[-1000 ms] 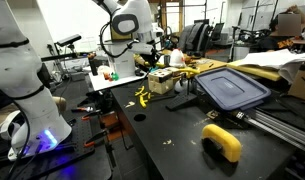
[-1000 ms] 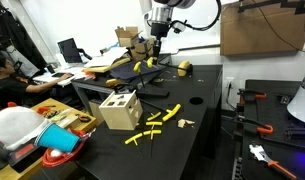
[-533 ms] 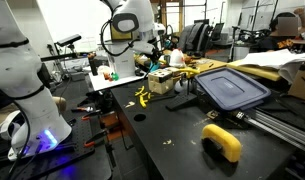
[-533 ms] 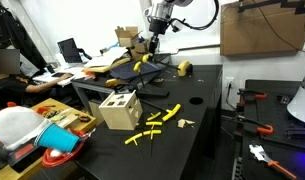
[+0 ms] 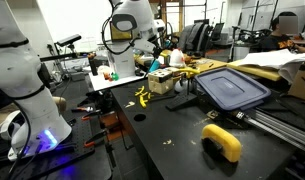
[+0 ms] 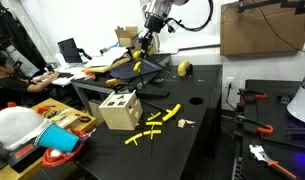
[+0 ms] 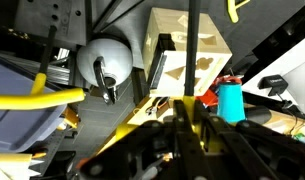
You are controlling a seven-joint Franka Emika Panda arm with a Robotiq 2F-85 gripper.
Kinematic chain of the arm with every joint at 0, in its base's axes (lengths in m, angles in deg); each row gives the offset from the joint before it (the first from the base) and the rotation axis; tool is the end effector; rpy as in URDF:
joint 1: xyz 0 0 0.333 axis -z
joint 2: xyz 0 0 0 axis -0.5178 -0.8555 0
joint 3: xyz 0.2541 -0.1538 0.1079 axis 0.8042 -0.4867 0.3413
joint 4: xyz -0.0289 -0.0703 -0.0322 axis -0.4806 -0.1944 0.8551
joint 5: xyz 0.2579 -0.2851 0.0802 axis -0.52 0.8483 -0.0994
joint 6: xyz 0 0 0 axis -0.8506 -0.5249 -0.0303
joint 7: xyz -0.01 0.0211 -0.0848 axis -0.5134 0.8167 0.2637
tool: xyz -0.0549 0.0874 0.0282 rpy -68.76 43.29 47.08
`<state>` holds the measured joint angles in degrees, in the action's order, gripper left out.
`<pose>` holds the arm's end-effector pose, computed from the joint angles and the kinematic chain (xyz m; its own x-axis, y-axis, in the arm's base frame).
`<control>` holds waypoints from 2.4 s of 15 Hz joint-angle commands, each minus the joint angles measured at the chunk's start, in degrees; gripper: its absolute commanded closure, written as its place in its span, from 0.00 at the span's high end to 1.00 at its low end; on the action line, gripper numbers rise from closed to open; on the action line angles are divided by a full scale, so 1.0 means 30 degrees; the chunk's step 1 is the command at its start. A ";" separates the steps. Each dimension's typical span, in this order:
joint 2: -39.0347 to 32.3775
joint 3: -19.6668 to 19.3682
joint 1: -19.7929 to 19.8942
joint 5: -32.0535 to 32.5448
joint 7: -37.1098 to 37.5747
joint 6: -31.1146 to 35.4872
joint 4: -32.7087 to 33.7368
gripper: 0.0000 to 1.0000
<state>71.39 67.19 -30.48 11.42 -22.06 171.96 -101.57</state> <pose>0.5357 -0.0095 0.3893 0.7530 0.3196 0.5752 0.4746 -0.8693 -0.1382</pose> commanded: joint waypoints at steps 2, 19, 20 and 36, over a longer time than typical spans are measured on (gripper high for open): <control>-0.0241 0.0562 -0.0499 -0.2013 -0.1562 0.1451 0.0426 0.03; -0.1804 0.1457 -0.0993 -0.1615 -0.0731 0.2577 0.1265 0.13; -0.1860 0.1457 -0.0992 -0.1596 -0.0731 0.2604 0.1266 0.13; -0.2422 0.1664 -0.1031 -0.2267 -0.1263 0.2669 0.1749 0.03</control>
<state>64.68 71.66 -33.45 6.47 -24.27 179.95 -97.74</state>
